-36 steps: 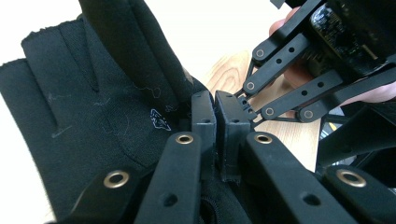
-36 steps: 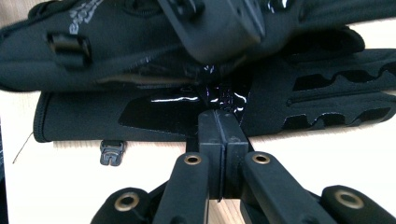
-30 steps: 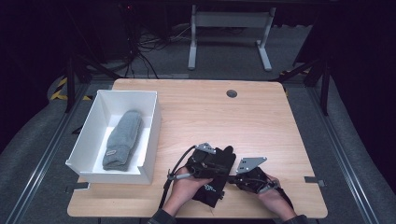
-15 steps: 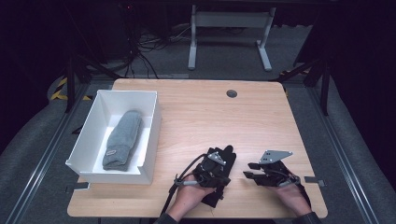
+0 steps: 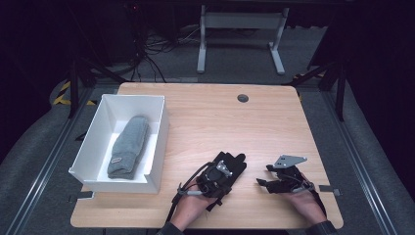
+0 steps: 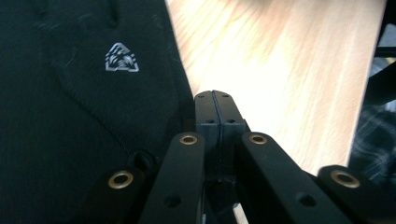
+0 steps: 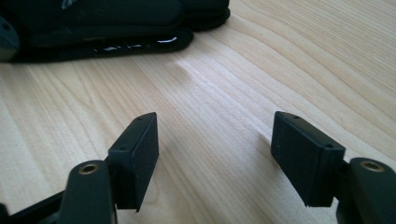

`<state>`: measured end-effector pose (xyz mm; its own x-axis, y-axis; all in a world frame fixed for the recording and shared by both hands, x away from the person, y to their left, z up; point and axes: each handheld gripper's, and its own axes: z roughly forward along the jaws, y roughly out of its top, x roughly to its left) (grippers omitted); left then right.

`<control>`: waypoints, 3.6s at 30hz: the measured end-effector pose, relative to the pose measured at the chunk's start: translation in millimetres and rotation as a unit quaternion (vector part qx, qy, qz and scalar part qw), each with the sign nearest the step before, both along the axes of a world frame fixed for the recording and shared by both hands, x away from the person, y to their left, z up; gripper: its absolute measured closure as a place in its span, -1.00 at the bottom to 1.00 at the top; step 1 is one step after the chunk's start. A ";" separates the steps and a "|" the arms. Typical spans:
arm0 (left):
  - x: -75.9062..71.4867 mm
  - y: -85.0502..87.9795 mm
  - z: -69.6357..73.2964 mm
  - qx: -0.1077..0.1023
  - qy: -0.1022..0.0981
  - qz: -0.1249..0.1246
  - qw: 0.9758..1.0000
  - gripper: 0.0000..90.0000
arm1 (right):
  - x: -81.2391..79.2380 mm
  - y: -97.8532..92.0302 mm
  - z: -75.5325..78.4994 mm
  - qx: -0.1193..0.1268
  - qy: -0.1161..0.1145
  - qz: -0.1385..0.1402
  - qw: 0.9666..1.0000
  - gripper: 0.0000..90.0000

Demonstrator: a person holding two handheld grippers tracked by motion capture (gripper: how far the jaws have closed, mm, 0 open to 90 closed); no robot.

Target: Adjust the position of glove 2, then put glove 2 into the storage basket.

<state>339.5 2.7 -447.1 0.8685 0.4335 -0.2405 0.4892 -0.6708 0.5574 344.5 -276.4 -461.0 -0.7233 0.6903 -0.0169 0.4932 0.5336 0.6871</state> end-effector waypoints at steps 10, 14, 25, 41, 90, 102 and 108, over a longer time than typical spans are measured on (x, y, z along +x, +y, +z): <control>7.4 22.6 2.4 0.022 -0.009 0.021 0.999 1.00 | 2.5 -0.1 -5.9 0.009 -0.018 -0.005 1.000 -0.54; 8.2 28.9 5.3 0.009 -0.007 0.027 1.000 1.00 | 1.9 -0.8 -9.6 0.020 -0.026 -0.009 0.999 -0.64; 17.2 37.3 24.7 -0.012 -0.045 0.034 0.998 0.29 | 1.8 -0.7 -9.6 0.019 -0.026 -0.010 0.999 -0.65; 44.1 32.8 23.9 -0.005 -0.086 0.032 0.996 -0.54 | 1.7 -0.5 -9.6 0.018 -0.026 -0.012 0.999 -0.66; 52.9 27.4 17.6 0.032 -0.026 0.041 0.998 0.40 | 1.7 -0.4 -9.6 0.018 -0.027 -0.012 0.999 -0.66; 56.4 34.4 66.6 0.010 -0.042 0.060 0.997 0.40 | 1.7 -0.4 -9.6 0.018 -0.026 -0.012 0.999 -0.66; 59.6 39.9 96.1 0.013 -0.051 0.068 0.996 0.40 | 1.7 -0.4 -9.6 0.018 -0.026 -0.012 0.999 -0.66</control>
